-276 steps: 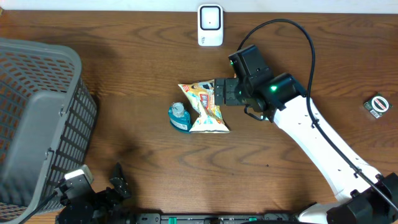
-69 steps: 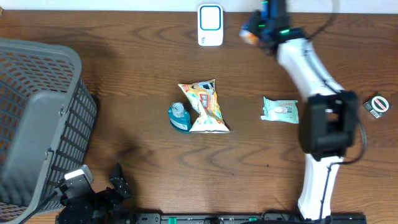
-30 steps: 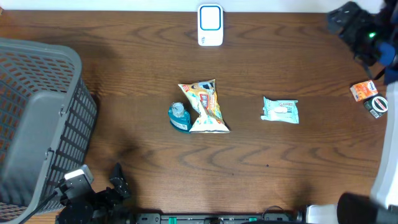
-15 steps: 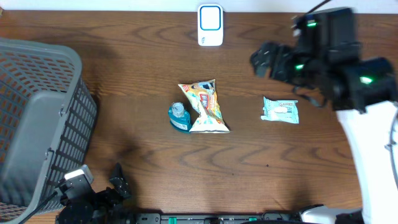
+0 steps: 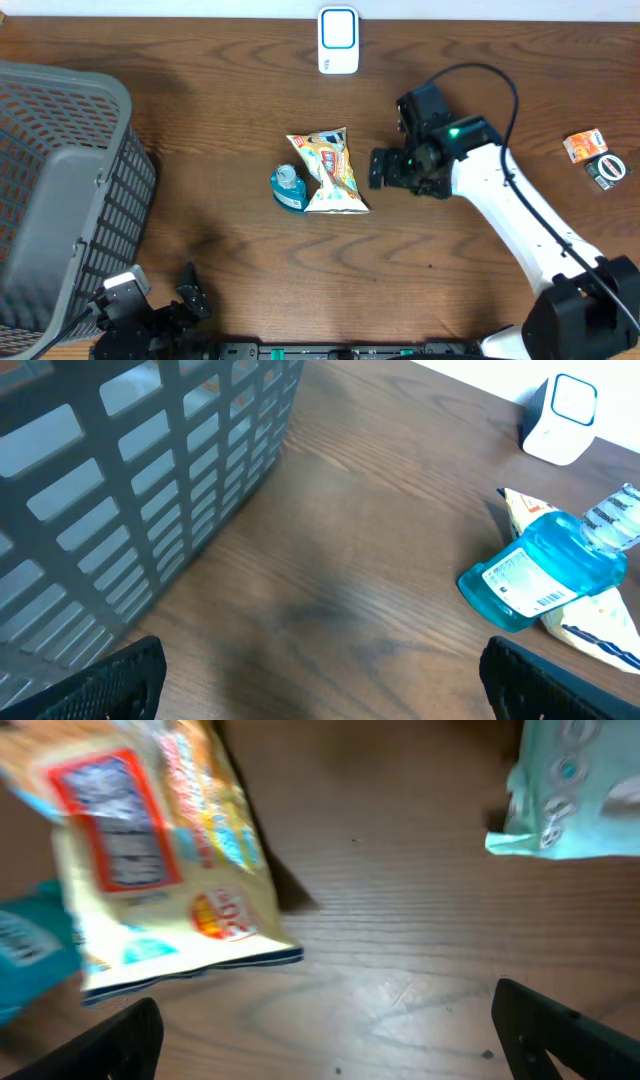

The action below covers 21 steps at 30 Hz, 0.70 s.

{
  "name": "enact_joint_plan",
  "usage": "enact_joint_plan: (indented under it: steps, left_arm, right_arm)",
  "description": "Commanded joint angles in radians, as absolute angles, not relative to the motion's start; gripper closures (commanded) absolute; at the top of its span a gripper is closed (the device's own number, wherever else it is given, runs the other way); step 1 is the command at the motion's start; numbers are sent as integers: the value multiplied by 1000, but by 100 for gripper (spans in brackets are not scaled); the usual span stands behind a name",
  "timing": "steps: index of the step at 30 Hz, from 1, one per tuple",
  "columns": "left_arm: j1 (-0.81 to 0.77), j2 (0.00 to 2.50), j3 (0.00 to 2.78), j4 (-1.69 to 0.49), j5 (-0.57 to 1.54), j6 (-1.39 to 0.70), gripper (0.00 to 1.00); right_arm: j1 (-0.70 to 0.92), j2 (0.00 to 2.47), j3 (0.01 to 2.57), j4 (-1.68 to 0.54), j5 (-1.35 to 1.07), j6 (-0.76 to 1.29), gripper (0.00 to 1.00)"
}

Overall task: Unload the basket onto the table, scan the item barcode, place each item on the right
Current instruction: 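Reach the right gripper to the mint-green Zappy wipes pack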

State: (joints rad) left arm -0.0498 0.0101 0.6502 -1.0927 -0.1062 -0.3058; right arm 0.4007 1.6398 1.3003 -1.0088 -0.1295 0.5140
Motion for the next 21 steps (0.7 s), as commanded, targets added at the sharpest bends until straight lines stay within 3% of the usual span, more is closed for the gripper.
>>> enact_joint_plan:
  steps: [1, 5, 11, 14, 16, 21]
  left_arm:
    - [-54, 4, 656, -1091, -105, -290, 1]
    - [-54, 4, 656, -1091, -105, -290, 1]
    - [-54, 4, 656, -1091, -105, -290, 1]
    - [-54, 4, 656, -1091, -105, -290, 1]
    - [-54, 4, 656, -1091, -104, -290, 1]
    - [-54, 4, 656, -1091, -105, -289, 1]
  right_arm:
    - [406, 1641, 1280, -980, -31, 508, 1]
    - [406, 1642, 1273, -972, 203, 508, 1]
    - [403, 1690, 1163, -848, 401, 507, 22]
    - [394, 1716, 1153, -822, 401, 516, 17]
    - [382, 1718, 1153, -817, 398, 575, 1]
    - [317, 1715, 1158, -766, 224, 659, 1]
